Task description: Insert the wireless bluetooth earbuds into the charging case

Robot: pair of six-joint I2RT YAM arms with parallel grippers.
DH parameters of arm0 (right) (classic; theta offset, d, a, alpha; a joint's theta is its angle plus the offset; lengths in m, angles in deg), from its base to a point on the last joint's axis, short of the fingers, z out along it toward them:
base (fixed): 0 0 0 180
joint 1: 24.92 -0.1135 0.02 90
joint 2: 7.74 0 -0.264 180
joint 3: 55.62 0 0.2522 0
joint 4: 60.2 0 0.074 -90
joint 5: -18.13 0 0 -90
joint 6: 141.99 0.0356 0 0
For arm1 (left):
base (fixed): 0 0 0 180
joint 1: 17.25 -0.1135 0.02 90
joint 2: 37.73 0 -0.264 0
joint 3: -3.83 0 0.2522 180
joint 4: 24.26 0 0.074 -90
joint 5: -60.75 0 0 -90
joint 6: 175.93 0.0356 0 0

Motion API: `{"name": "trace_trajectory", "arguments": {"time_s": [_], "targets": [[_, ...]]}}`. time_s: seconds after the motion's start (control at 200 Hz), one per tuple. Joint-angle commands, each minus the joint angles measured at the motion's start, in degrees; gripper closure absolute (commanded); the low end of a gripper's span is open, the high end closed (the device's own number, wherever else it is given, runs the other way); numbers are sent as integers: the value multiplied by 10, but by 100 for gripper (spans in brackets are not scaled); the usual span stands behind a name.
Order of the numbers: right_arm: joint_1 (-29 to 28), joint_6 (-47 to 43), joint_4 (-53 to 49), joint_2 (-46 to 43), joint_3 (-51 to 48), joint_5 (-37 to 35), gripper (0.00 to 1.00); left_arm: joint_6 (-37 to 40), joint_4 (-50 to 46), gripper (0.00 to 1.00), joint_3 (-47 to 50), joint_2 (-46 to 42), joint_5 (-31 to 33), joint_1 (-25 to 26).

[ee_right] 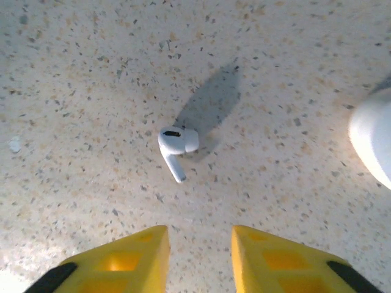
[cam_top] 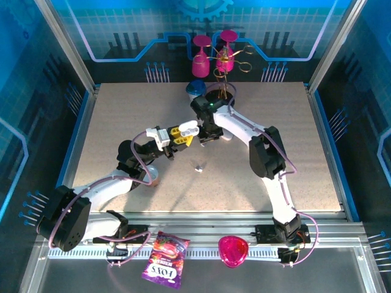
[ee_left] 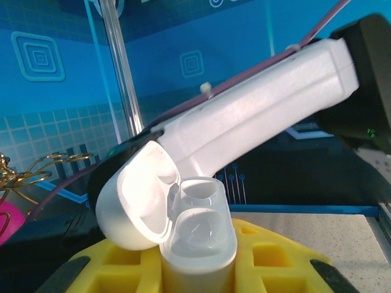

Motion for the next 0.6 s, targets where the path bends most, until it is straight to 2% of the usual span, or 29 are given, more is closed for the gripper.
{"name": "trace_trajectory", "arguments": {"time_s": [0.0,0.29,0.515,0.595], "targets": [[14,3,44,-16,-25,22,63,-3,-1,100,-16,6,-2,8],[-5,-15,-59,118,150,-15,50,6,-11,100,-15,5,0,19],[-6,-30,-93,189,237,-7,49,18,-33,100,-14,-6,0,21],[-6,-36,-108,209,257,-2,51,19,-35,100,-13,-6,0,21]]}}
